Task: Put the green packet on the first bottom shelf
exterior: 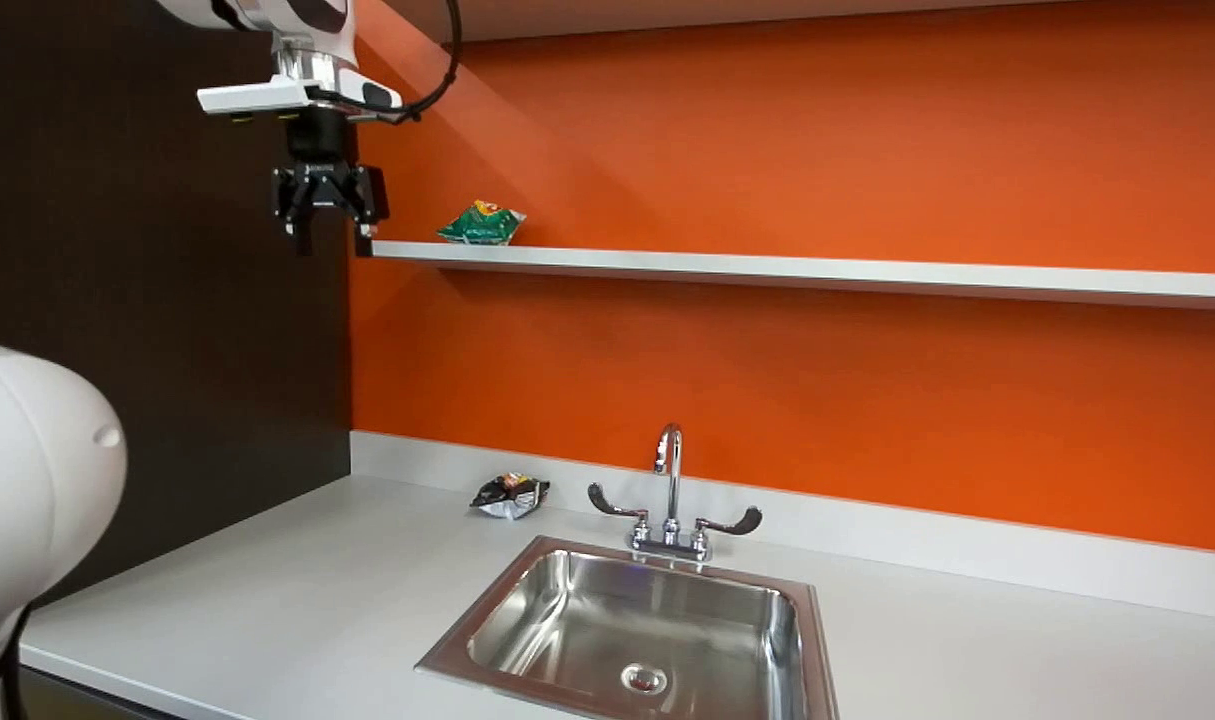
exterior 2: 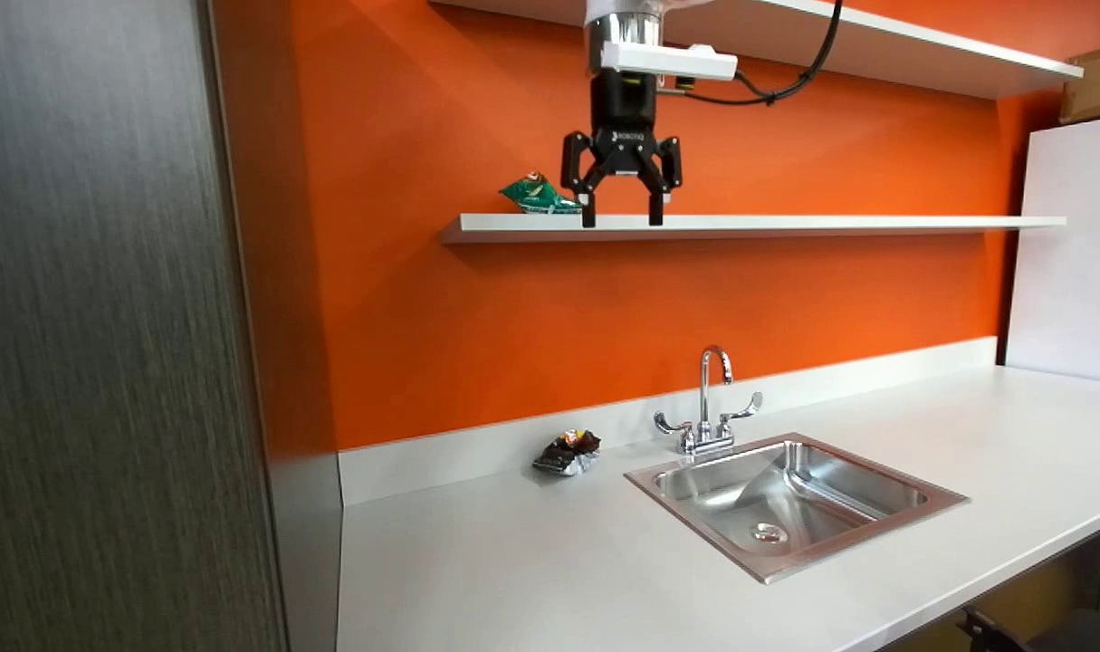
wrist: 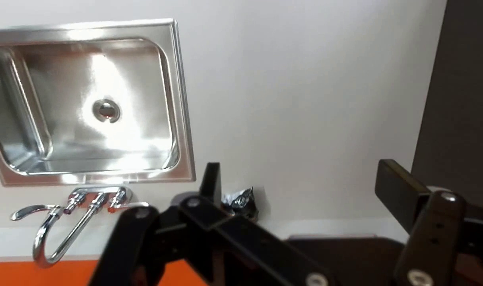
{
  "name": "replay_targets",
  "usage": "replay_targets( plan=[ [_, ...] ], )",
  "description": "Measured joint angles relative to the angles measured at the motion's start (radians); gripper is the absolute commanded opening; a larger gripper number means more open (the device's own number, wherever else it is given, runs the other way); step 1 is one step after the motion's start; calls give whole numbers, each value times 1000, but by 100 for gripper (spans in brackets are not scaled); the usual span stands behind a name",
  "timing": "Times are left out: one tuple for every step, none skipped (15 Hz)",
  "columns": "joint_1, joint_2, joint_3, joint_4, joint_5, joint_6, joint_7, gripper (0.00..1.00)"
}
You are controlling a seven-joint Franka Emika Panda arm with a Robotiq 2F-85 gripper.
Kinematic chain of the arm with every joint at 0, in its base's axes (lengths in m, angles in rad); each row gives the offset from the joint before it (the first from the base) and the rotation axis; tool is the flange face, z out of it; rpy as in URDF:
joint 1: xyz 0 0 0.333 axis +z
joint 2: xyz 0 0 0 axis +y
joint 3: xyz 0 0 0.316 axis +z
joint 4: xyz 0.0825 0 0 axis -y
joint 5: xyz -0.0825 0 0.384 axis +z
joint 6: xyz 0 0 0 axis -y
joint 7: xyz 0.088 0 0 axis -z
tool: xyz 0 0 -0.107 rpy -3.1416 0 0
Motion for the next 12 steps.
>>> replay_targets(
  plan=[
    [0,-18,-4,-51,6,3,-51,100],
    [0,-34,-7,-98,7,12,-98,100],
    [0,-49,-10,-148,7,30,-144,100],
    [0,-64,-11,-198,7,58,-182,100],
    [0,-77,-12,-248,6,92,-215,100],
    [0,-89,-13,-294,6,125,-241,100],
    [0,-99,-13,-338,6,157,-262,100],
    [0,-109,-13,-377,6,185,-280,100],
    [0,-118,-14,-413,6,208,-294,100],
    [0,-126,-15,-442,6,219,-298,100],
    [0,-134,-15,-463,6,225,-299,100],
    [0,-140,-15,-476,6,229,-299,100]
  ],
)
